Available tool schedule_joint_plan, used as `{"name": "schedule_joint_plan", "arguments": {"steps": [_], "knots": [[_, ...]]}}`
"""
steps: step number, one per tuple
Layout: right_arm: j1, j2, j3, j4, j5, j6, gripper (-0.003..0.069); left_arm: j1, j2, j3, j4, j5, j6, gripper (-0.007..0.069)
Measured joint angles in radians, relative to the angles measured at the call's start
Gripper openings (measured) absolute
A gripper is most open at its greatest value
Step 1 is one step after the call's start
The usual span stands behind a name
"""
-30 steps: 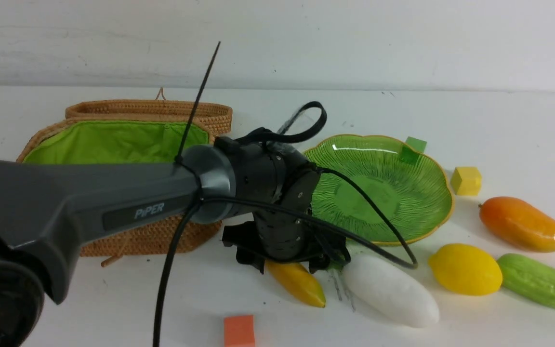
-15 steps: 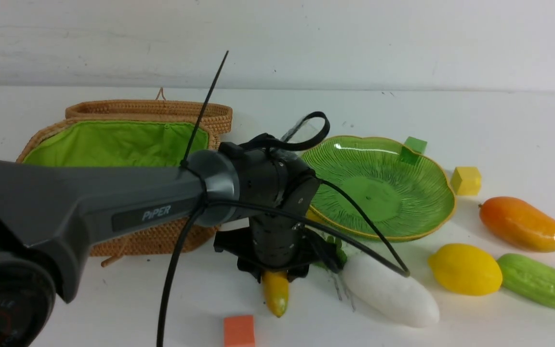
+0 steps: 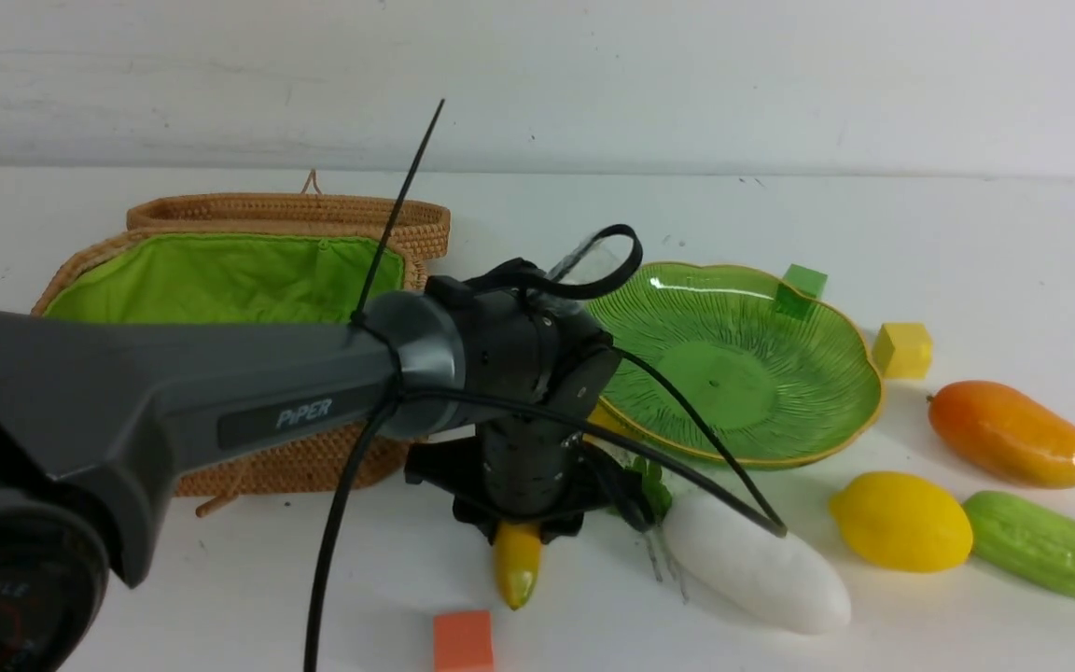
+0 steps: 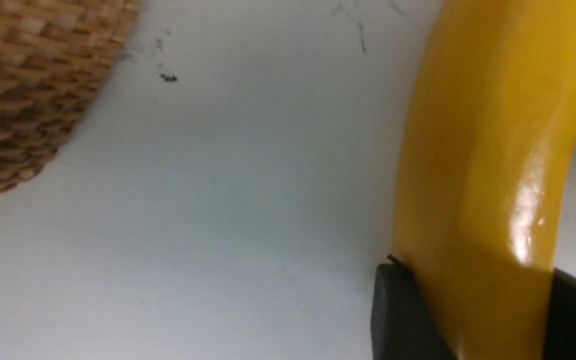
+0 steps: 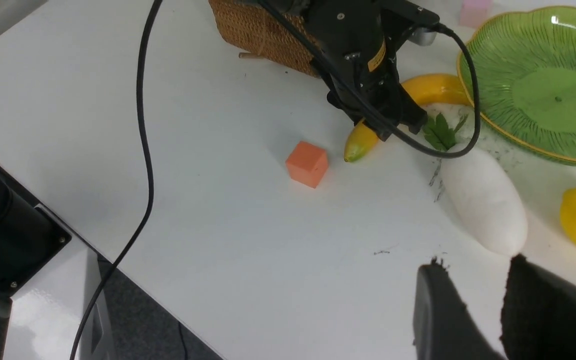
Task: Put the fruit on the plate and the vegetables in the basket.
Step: Use the left arm to grab a banana and put it into the right plate
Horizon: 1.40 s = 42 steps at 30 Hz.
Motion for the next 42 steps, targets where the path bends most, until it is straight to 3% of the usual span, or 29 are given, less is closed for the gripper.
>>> {"name": "schedule_joint_plan", "arguments": {"steps": [15, 22, 29, 34, 42], "knots": [[0.001, 0.000, 0.000, 0.010, 0.000, 0.000, 0.0204, 0.000, -0.181, 0.004, 0.023, 0.096, -0.011, 0.0305], [0.001, 0.000, 0.000, 0.004, 0.000, -0.003, 0.0204, -0.040, -0.290, 0.006, 0.015, 0.118, 0.131, 0.0304], [0.001, 0.000, 0.000, -0.080, -0.071, 0.037, 0.0204, -0.064, -0.334, 0.005, 0.002, -0.004, 0.458, 0.0304], [0.001, 0.000, 0.000, -0.134, -0.096, 0.070, 0.0204, -0.064, -0.333, -0.003, 0.011, -0.070, 0.527, 0.0304], [0.001, 0.000, 0.000, -0.288, -0.163, 0.137, 0.0212, -0.058, -0.254, -0.012, 0.013, -0.423, 0.645, 0.0304]]}}
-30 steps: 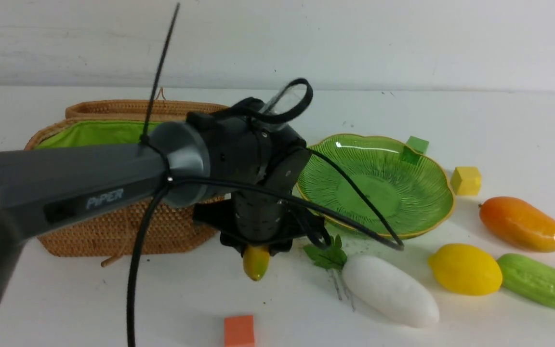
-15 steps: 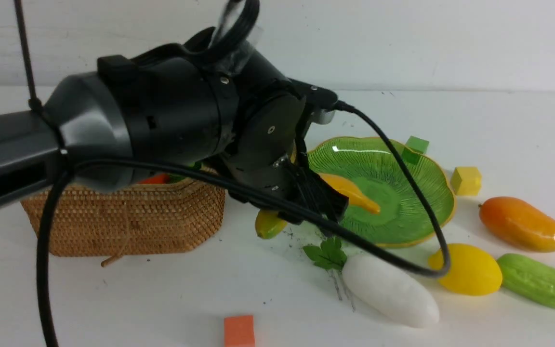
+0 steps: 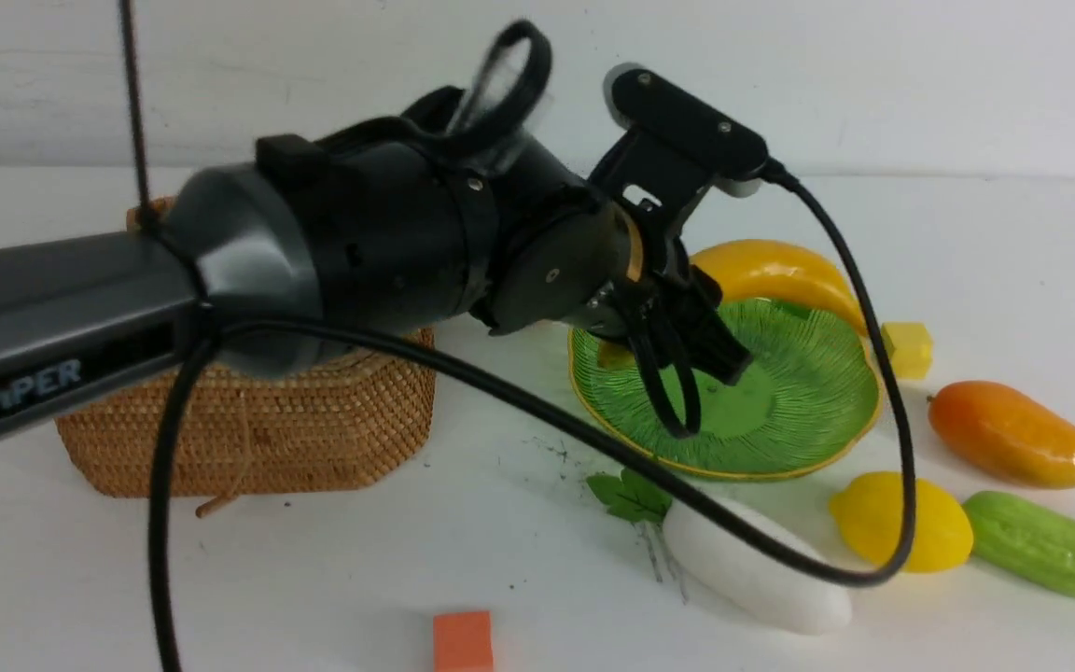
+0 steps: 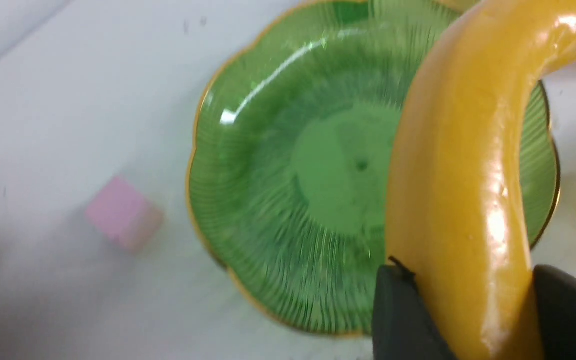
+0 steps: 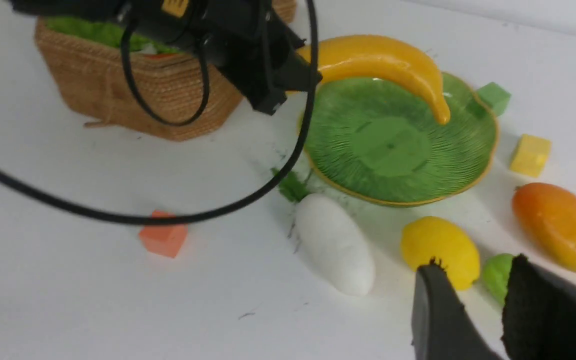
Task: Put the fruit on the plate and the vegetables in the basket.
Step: Use the left arm to grab a banana and put it into the right plate
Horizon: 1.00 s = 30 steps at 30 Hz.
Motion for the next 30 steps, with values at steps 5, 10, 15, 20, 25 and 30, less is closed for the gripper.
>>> {"name": "schedule_joint_plan", "arguments": {"steps": [5, 10, 15, 20, 25, 30], "knots": [[0.000, 0.000, 0.000, -0.077, -0.018, 0.061, 0.0212, 0.018, 0.097, -0.055, 0.000, -0.096, 0.071, 0.0304], [0.000, 0.000, 0.000, -0.096, -0.013, 0.068, 0.0212, 0.043, 0.240, -0.174, 0.003, -0.105, 0.122, 0.0303], [0.000, 0.000, 0.000, -0.093, 0.002, 0.068, 0.0212, 0.046, 0.289, -0.209, 0.029, -0.104, 0.126, 0.0304], [0.000, 0.000, 0.000, -0.084, 0.024, 0.068, 0.0212, 0.046, 0.297, -0.213, 0.033, -0.093, 0.129, 0.0384], [0.000, 0.000, 0.000, -0.073, 0.035, 0.068, 0.0212, 0.043, 0.291, -0.216, 0.032, -0.026, 0.129, 0.0560], [0.000, 0.000, 0.000, -0.065, 0.035, 0.068, 0.0212, 0.025, 0.226, -0.216, 0.019, 0.102, 0.127, 0.0615]]}}
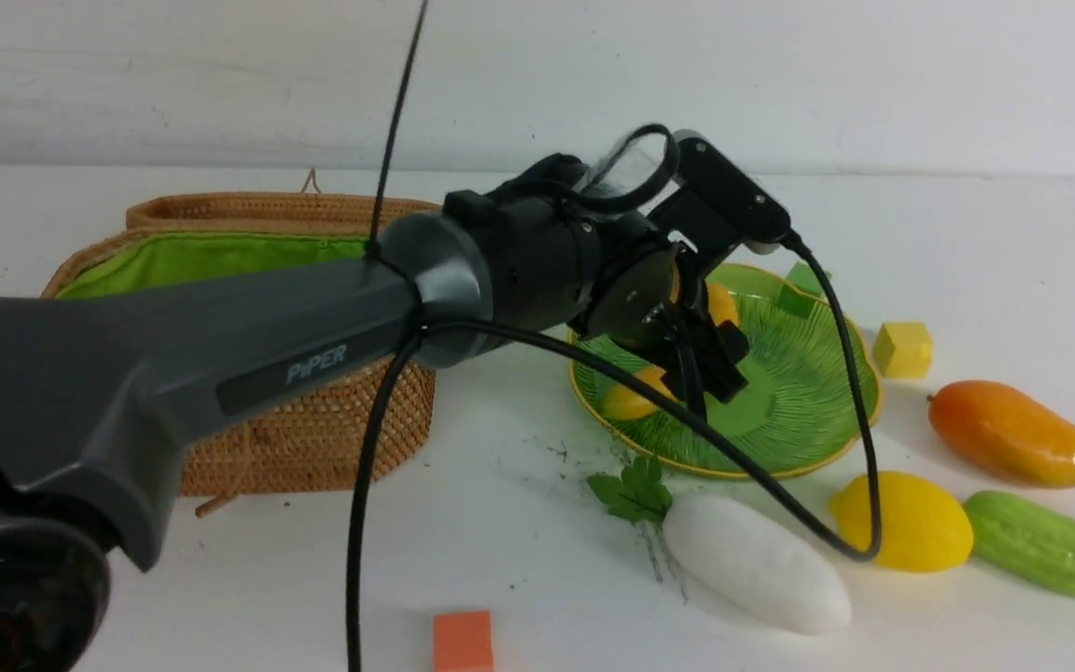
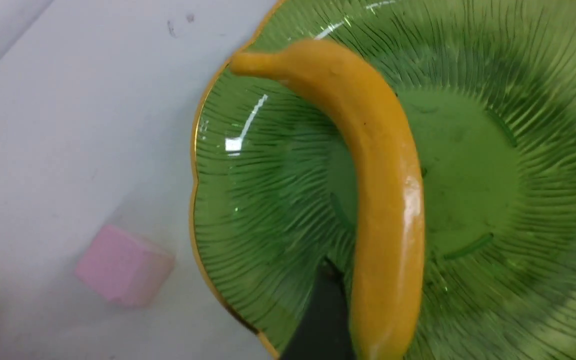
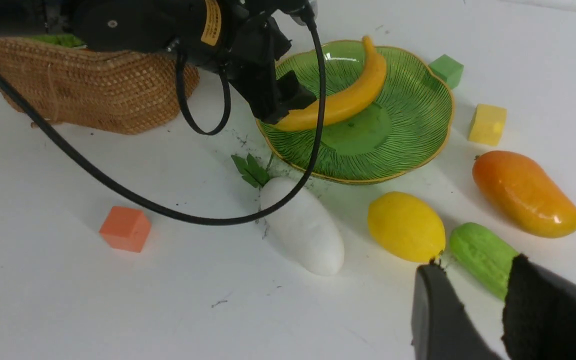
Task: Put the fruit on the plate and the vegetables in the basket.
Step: Use the left arm to grab a banana and put it into the right plate, then take a daikon with your right arm and place it on the basket on the left.
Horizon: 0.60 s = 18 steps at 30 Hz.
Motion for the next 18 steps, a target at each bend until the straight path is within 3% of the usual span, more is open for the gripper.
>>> {"name": "schedule_joint_plan", "arguments": {"steps": [3, 6, 7, 10, 12, 18], "knots": [[0.000, 0.000, 0.000, 0.016, 0.000, 0.000, 0.0212, -0.021, -0.069, 0.000, -0.004, 0.074, -0.038, 0.0568], [0.000, 0.015, 0.000, 0.035, 0.000, 0.000, 0.0214, -0.071, -0.200, 0.000, -0.009, 0.187, -0.147, 0.0374], [0.000, 0.018, 0.000, 0.037, 0.000, 0.000, 0.0214, -0.076, -0.217, 0.000, -0.009, 0.201, -0.152, 0.0359], [0.000, 0.062, 0.000, 0.042, 0.007, 0.000, 0.0214, -0.116, -0.358, -0.001, -0.018, 0.315, -0.213, 0.0090], [0.000, 0.103, 0.000, 0.043, 0.017, -0.003, 0.0214, -0.124, -0.449, 0.016, -0.028, 0.366, -0.224, -0.0008], [0.000, 0.246, 0.000, 0.044, 0.017, -0.039, 0.0214, -0.127, -0.773, 0.239, -0.107, 0.404, -0.234, -0.0013]]}}
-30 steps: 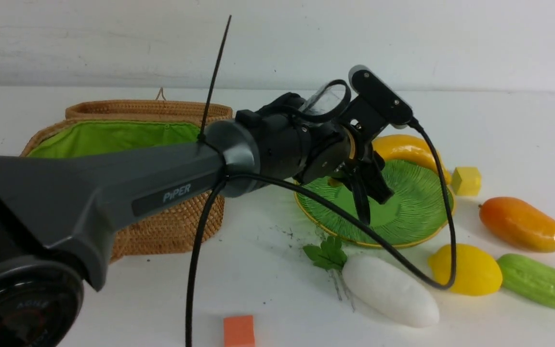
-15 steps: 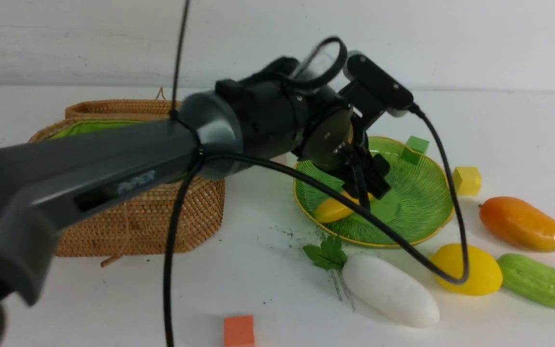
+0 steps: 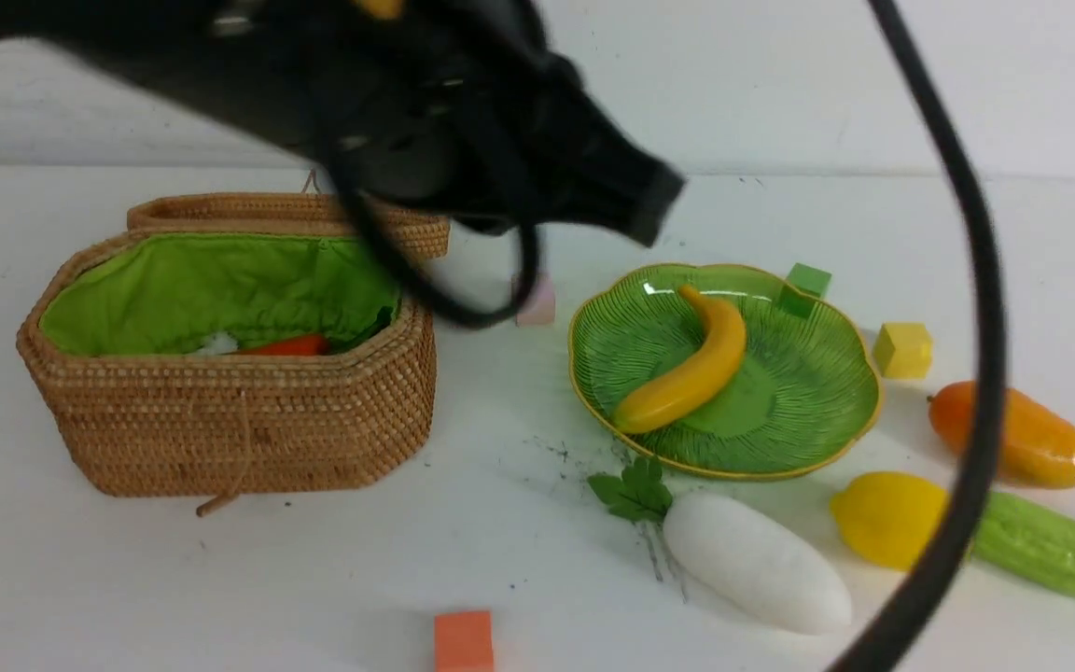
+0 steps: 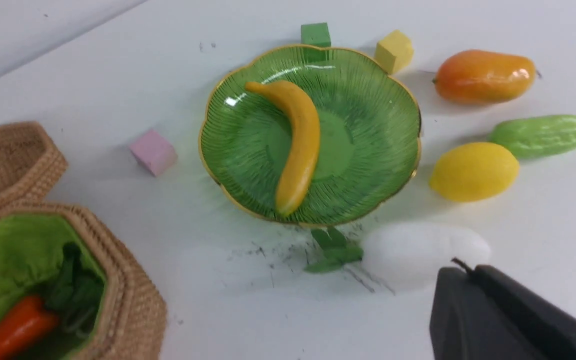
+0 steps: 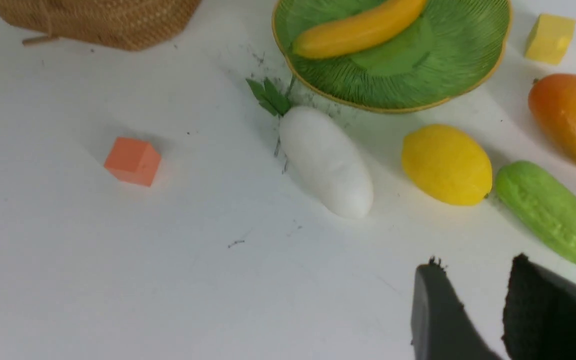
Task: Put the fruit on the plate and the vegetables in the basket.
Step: Take a daikon with your right arm and place it on the basket on the left.
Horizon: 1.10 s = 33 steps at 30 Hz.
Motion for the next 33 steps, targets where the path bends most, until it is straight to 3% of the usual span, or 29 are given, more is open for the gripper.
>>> {"name": "schedule_joint_plan", "arguments": {"steps": [7, 10, 18, 26, 29, 33], "knots": [[0.055, 0.172, 0.000, 0.054, -0.054, -0.073, 0.0214, 0.000, -0.398, 0.390, -0.084, -0.088, -0.016, -0.0013], [0.142, 0.299, 0.000, 0.061, -0.128, -0.148, 0.0214, -0.001, -0.626, 0.602, -0.131, -0.212, -0.053, -0.0013], [0.209, 0.569, 0.000, 0.040, -0.211, -0.193, 0.0261, -0.001, -0.919, 0.796, -0.140, -0.278, -0.075, -0.0013], [0.209, 0.752, 0.000, -0.035, -0.280, -0.196, 0.0482, -0.001, -0.961, 0.814, -0.146, -0.294, -0.062, -0.0013], [0.209, 0.810, 0.000, -0.035, -0.360, -0.196, 0.0619, -0.001, -0.961, 0.814, -0.147, -0.310, -0.041, -0.0013], [0.209, 0.872, 0.000, -0.043, -0.436, -0.196, 0.0678, -0.001, -0.961, 0.814, -0.147, -0.311, -0.030, -0.0013]]}}
